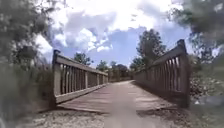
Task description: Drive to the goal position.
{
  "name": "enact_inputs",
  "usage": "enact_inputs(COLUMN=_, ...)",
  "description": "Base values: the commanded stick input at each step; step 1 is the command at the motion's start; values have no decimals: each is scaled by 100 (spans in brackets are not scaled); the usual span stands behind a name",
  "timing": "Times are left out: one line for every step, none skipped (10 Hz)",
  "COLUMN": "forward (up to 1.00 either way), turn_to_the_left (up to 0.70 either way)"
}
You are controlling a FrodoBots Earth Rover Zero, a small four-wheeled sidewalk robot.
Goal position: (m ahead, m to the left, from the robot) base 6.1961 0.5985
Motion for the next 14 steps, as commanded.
enact_inputs(forward=70, turn_to_the_left=0)
enact_inputs(forward=70, turn_to_the_left=0)
enact_inputs(forward=70, turn_to_the_left=0)
enact_inputs(forward=70, turn_to_the_left=0)
enact_inputs(forward=70, turn_to_the_left=0)
enact_inputs(forward=70, turn_to_the_left=0)
enact_inputs(forward=70, turn_to_the_left=0)
enact_inputs(forward=70, turn_to_the_left=0)
enact_inputs(forward=70, turn_to_the_left=0)
enact_inputs(forward=70, turn_to_the_left=0)
enact_inputs(forward=70, turn_to_the_left=0)
enact_inputs(forward=70, turn_to_the_left=0)
enact_inputs(forward=70, turn_to_the_left=0)
enact_inputs(forward=70, turn_to_the_left=0)
